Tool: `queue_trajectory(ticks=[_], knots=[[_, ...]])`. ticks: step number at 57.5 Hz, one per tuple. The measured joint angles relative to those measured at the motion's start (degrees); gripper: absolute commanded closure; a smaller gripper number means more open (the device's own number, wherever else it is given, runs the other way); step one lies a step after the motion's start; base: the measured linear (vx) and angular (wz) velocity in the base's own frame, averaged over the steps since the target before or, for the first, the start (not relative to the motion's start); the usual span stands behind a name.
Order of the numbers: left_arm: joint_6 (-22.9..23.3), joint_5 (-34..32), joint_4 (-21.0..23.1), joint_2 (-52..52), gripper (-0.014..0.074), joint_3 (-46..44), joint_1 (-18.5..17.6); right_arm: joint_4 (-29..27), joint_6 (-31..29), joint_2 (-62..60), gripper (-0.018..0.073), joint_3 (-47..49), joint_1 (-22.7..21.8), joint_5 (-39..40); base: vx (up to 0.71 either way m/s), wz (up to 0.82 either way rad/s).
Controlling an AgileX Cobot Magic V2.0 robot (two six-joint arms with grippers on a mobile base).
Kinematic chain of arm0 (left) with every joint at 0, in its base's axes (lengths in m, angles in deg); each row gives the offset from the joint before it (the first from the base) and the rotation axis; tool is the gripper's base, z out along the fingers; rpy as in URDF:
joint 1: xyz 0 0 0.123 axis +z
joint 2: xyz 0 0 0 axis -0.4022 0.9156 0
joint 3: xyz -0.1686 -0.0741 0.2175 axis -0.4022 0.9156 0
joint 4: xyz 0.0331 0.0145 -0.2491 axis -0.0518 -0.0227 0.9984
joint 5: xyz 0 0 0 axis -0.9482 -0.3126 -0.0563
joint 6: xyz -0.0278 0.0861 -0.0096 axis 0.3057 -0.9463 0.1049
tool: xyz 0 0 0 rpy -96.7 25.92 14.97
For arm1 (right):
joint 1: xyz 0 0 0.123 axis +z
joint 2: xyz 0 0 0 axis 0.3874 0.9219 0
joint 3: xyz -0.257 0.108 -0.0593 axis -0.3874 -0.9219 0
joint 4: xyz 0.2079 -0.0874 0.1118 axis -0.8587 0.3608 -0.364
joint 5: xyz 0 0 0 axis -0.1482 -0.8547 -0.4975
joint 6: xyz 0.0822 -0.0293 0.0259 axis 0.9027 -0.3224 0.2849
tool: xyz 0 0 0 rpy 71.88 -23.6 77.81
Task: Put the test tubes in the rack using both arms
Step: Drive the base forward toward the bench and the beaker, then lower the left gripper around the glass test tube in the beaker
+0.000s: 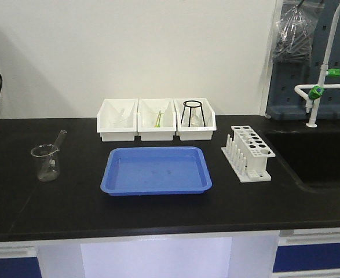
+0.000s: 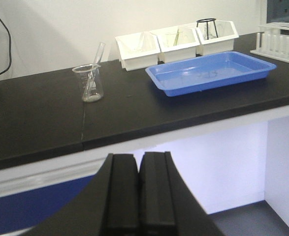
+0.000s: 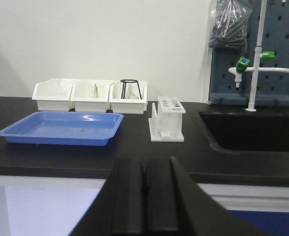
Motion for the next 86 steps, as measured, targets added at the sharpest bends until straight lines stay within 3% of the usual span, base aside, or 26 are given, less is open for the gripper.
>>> queue_trajectory(ticks=[86], knots=[[0.0, 0.0, 0.0, 0.0, 0.0614, 0.0, 0.0, 0.0, 0.0, 0.0, 0.0567, 0.0, 0.0, 0.0, 0.32, 0.04]])
